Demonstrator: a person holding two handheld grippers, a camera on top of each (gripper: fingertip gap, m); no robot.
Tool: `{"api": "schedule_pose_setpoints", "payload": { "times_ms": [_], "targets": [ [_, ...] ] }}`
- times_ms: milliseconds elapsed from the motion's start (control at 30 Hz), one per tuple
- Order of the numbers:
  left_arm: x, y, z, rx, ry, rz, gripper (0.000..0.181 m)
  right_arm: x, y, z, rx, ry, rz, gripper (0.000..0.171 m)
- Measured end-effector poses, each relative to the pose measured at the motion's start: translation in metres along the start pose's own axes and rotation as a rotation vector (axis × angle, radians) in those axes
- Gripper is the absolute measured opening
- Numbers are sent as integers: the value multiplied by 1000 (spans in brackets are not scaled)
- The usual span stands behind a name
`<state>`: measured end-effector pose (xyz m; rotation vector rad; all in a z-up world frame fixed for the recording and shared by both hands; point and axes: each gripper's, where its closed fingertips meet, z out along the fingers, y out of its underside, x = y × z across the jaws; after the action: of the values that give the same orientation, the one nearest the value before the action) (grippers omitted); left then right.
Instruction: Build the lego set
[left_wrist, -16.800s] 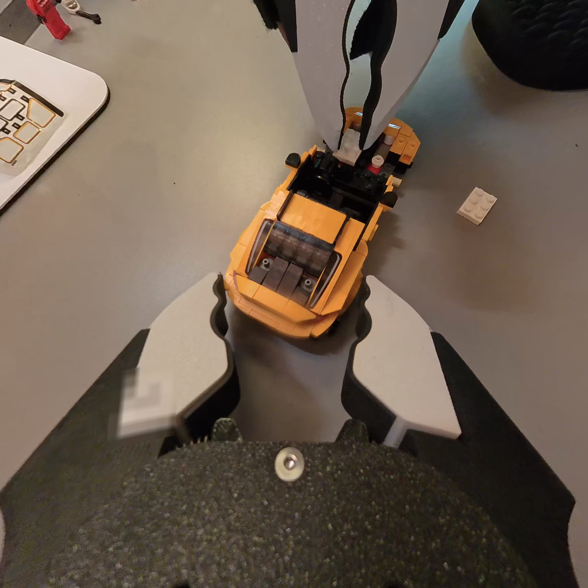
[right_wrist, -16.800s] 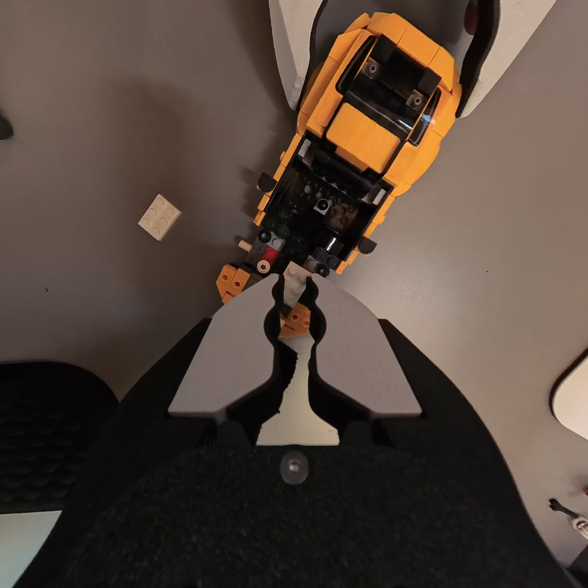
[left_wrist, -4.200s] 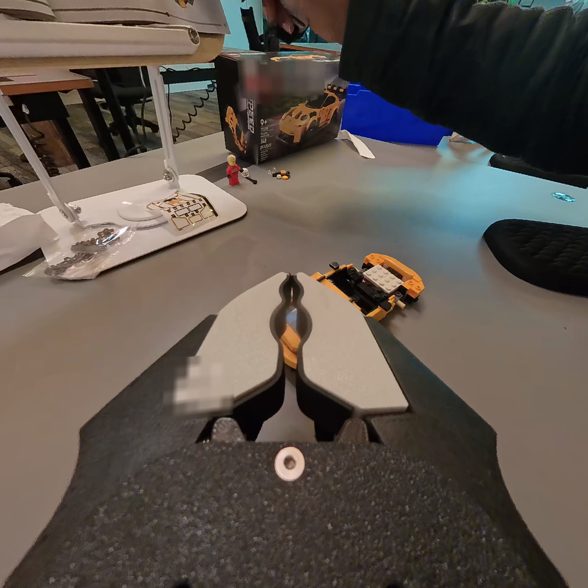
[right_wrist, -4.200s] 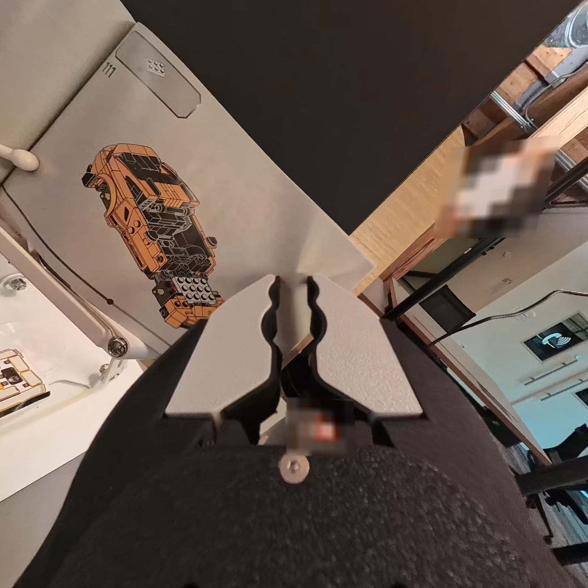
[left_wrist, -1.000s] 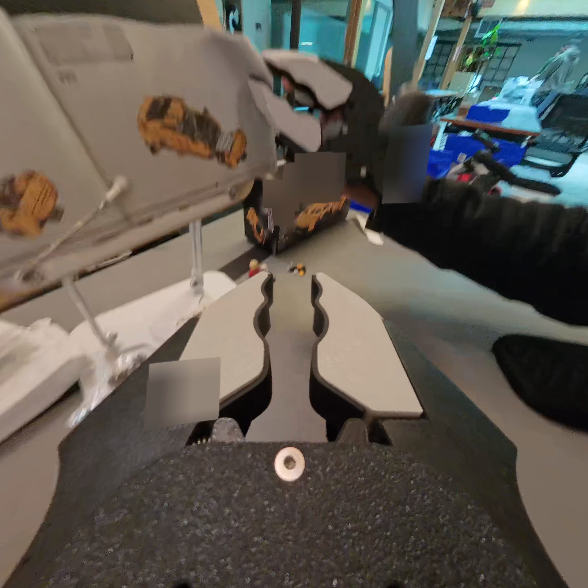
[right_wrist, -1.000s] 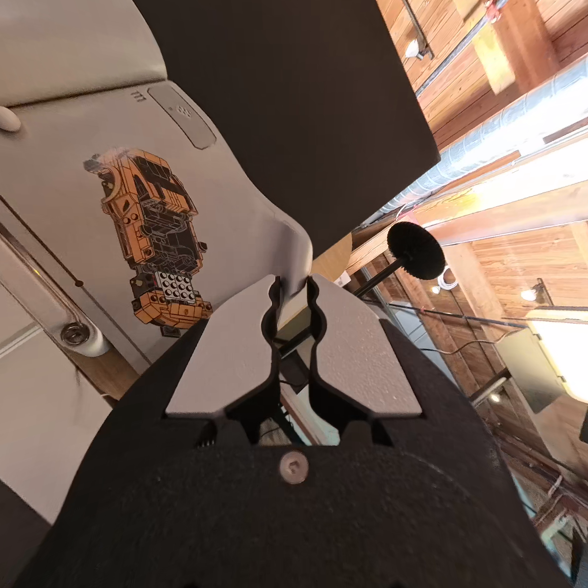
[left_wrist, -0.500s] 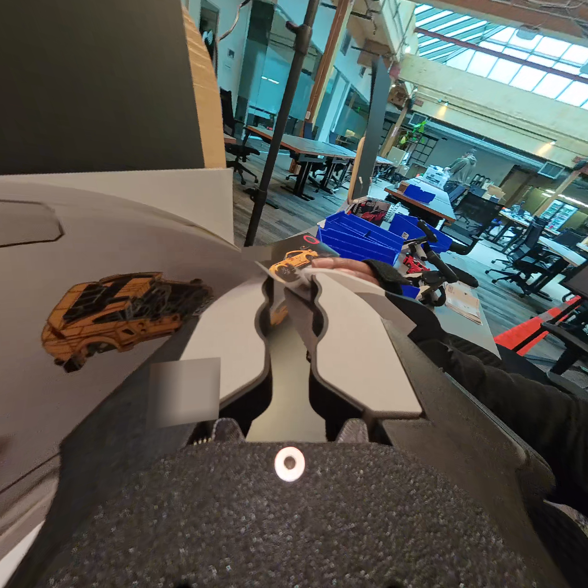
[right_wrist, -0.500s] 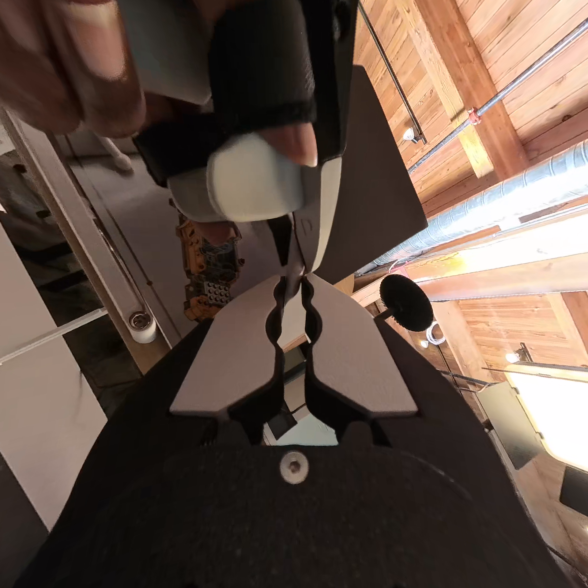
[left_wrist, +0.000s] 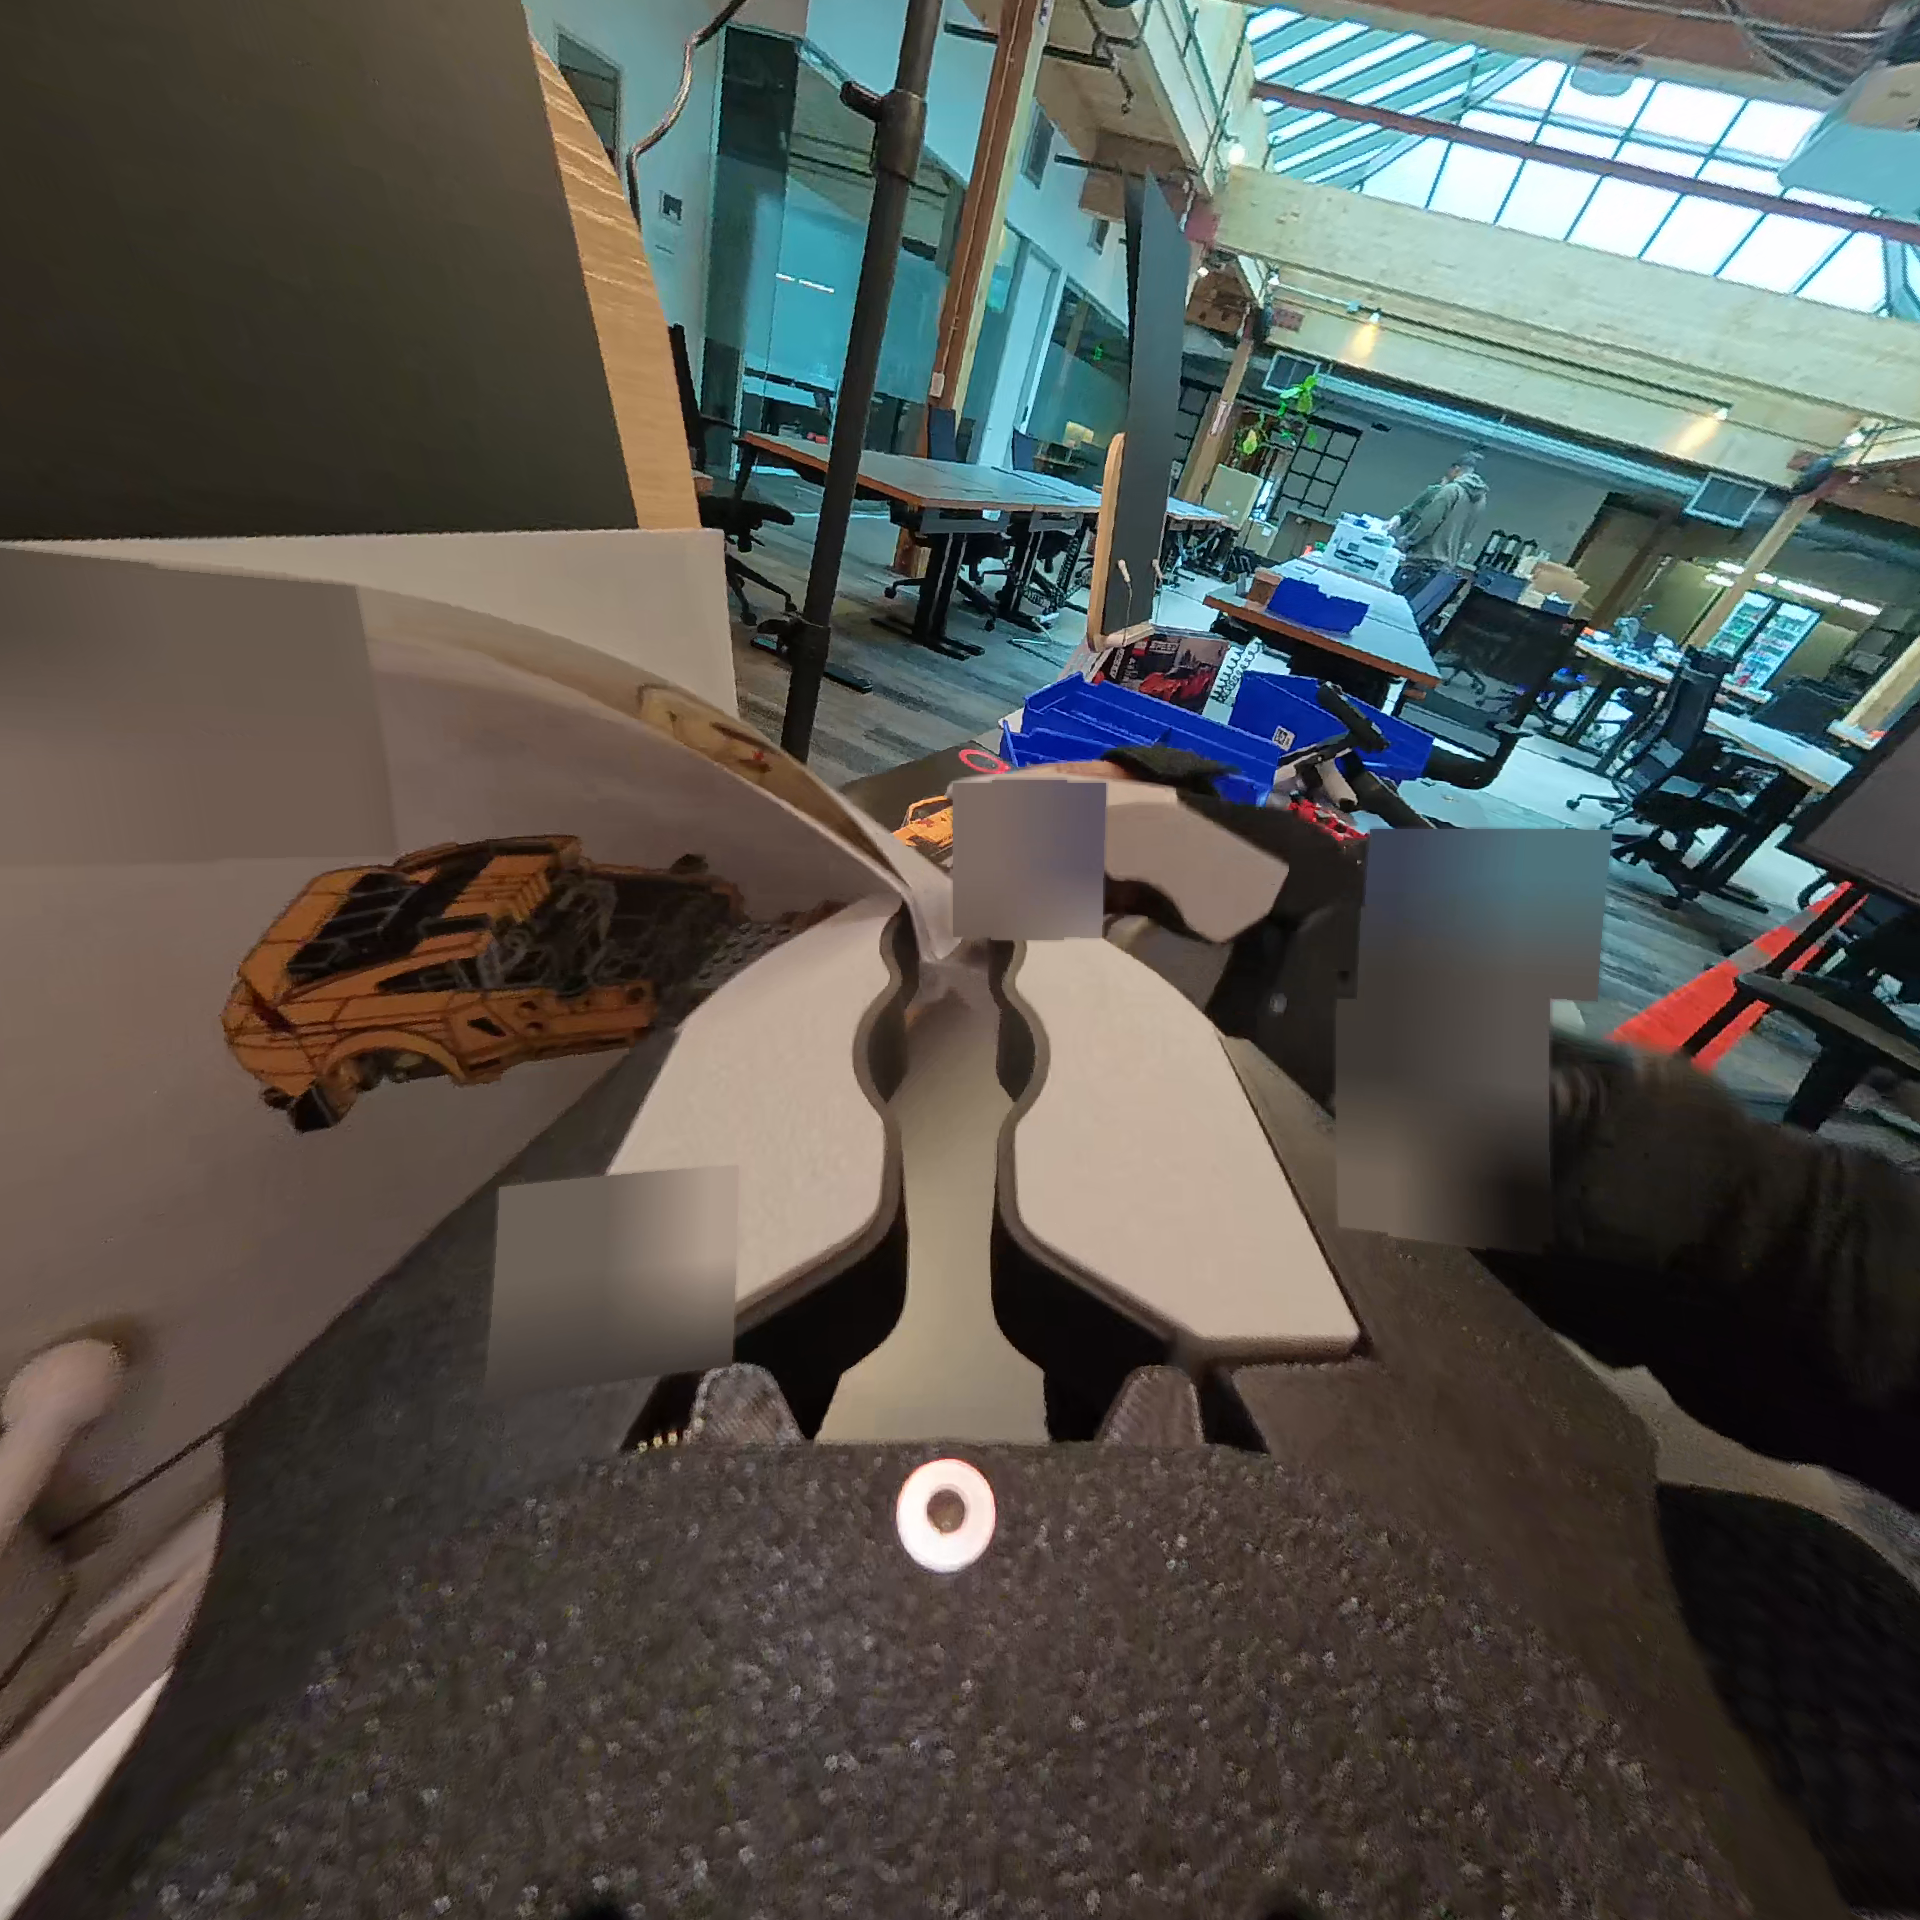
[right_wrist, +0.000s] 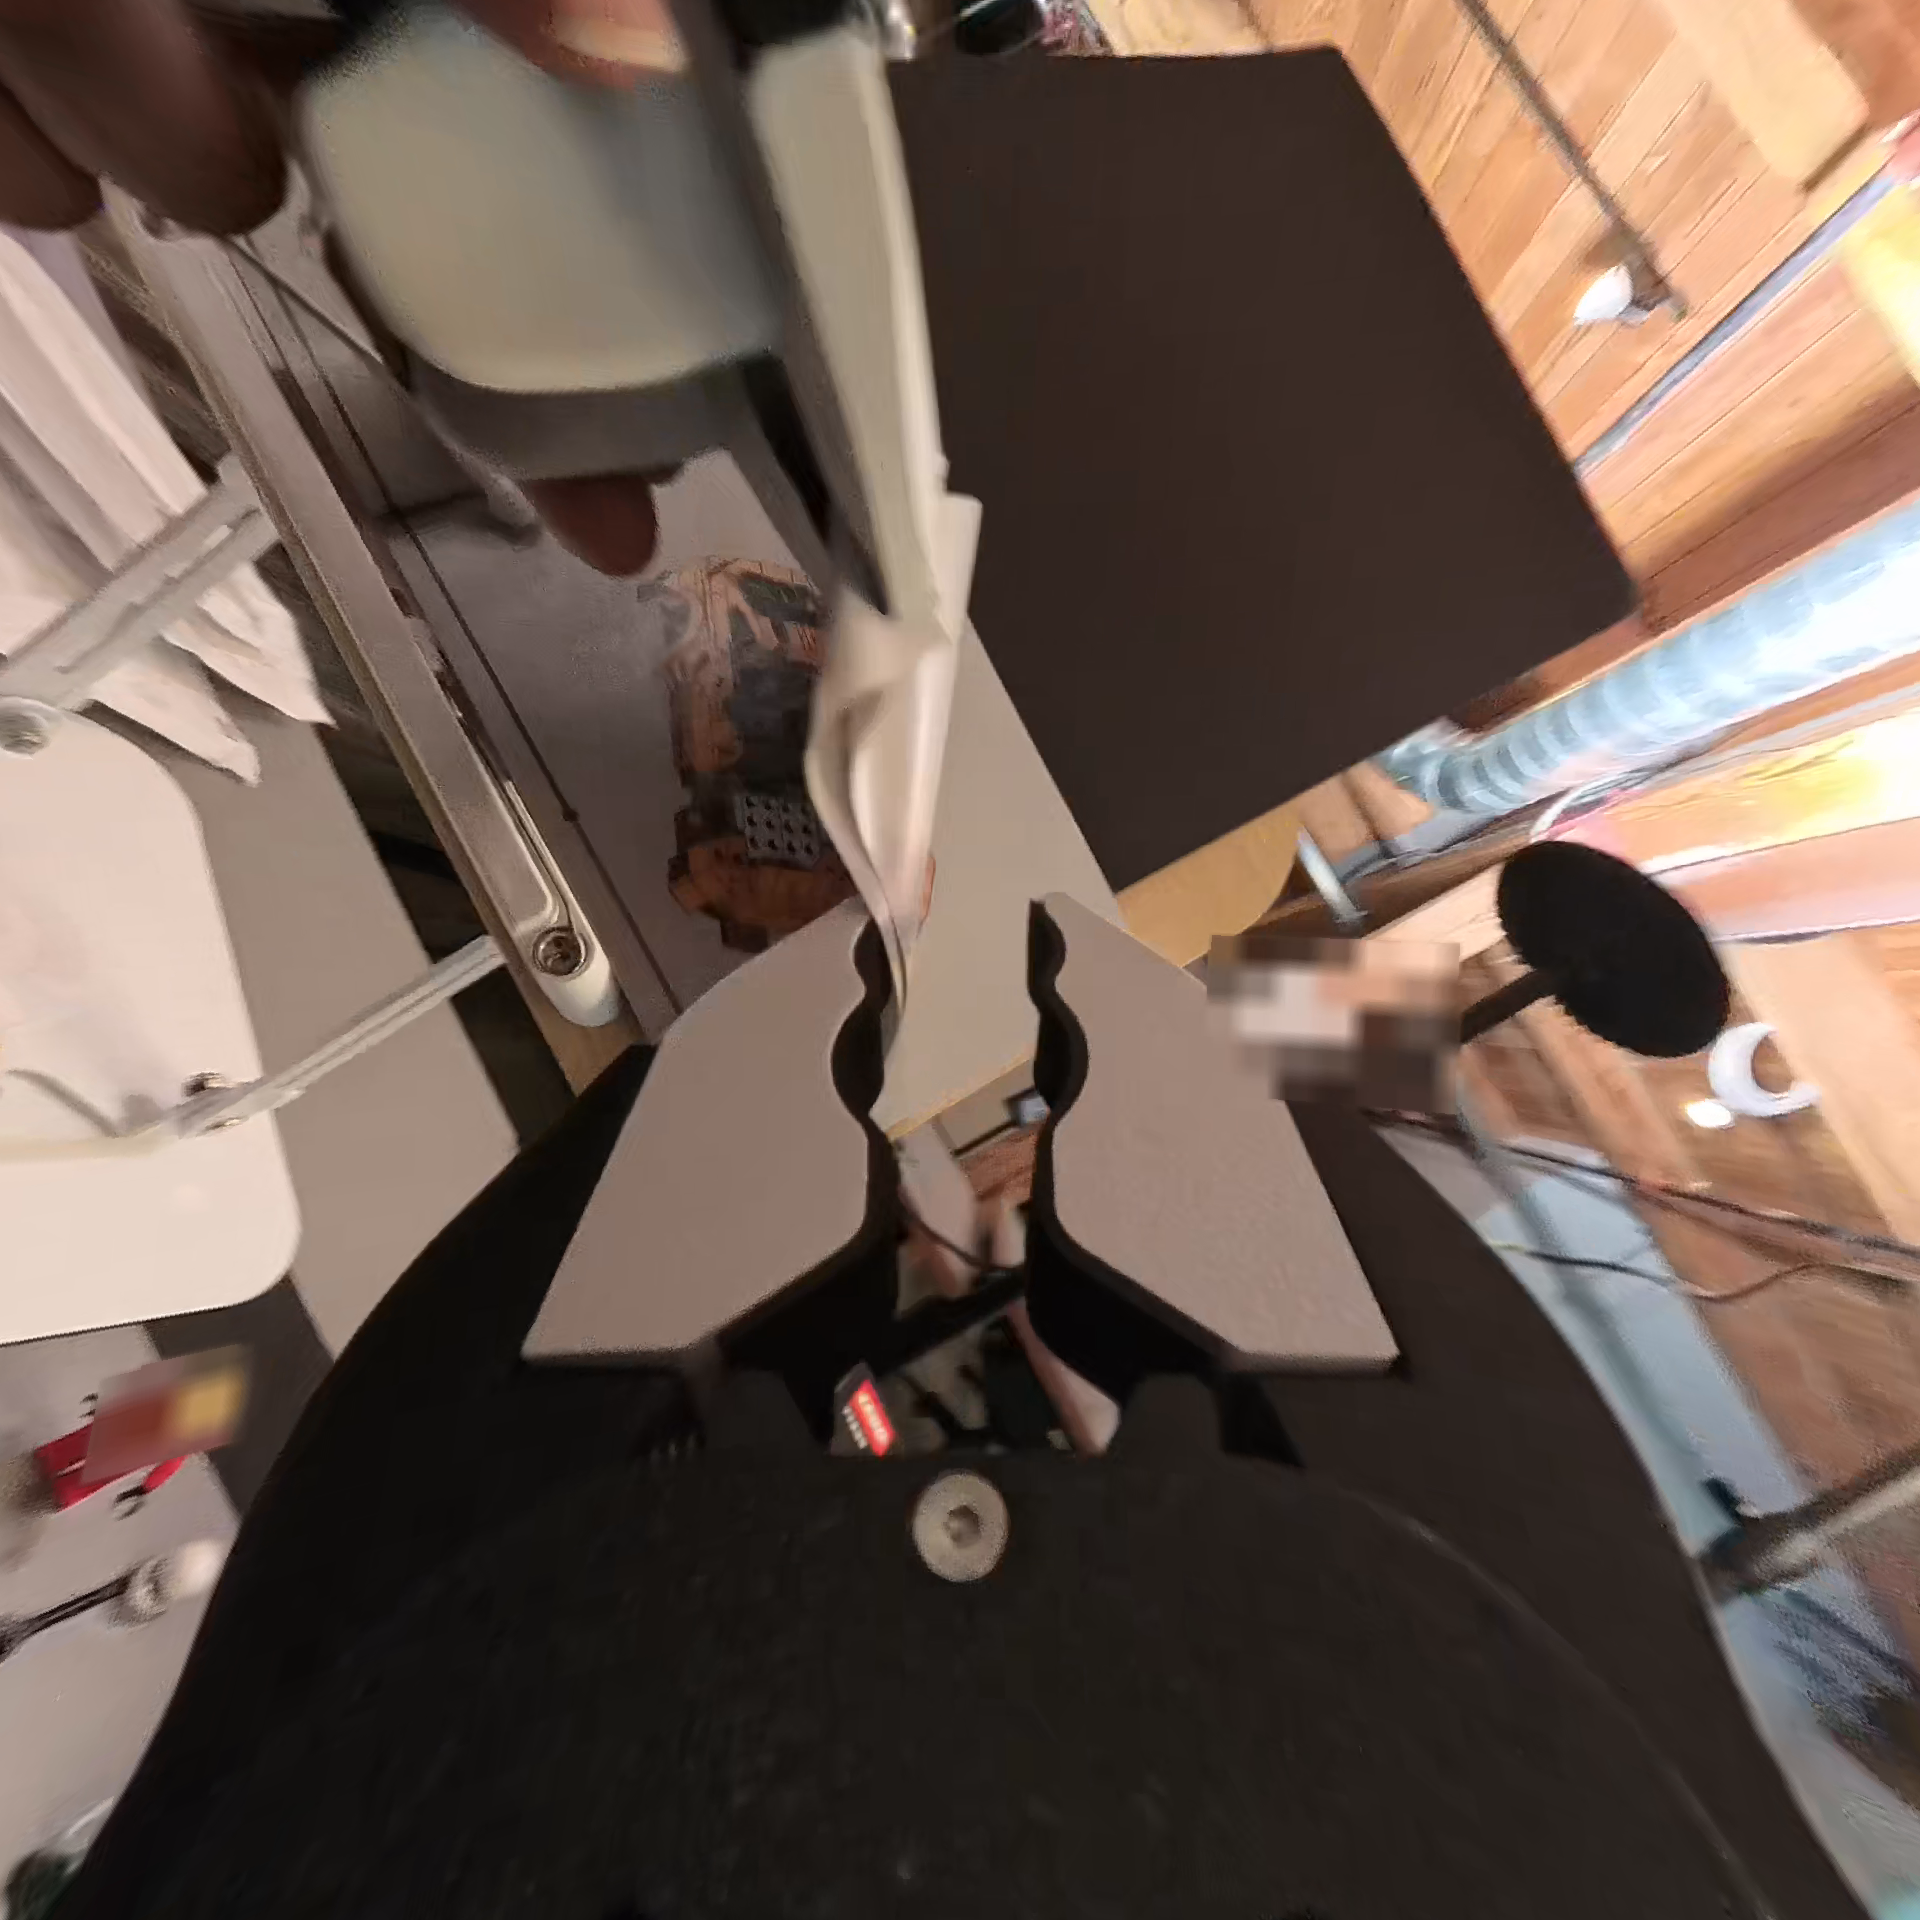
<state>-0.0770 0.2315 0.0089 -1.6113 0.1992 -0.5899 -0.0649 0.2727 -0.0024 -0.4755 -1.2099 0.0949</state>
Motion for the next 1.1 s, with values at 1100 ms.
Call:
{"api": "schedule_pose_setpoints", "payload": {
  "times_ms": [1100],
  "targets": [
    [-12, 18, -15, -57, -91, 97, 9, 32, 36, 49, -180, -1, 355, 16]
  ]
}}
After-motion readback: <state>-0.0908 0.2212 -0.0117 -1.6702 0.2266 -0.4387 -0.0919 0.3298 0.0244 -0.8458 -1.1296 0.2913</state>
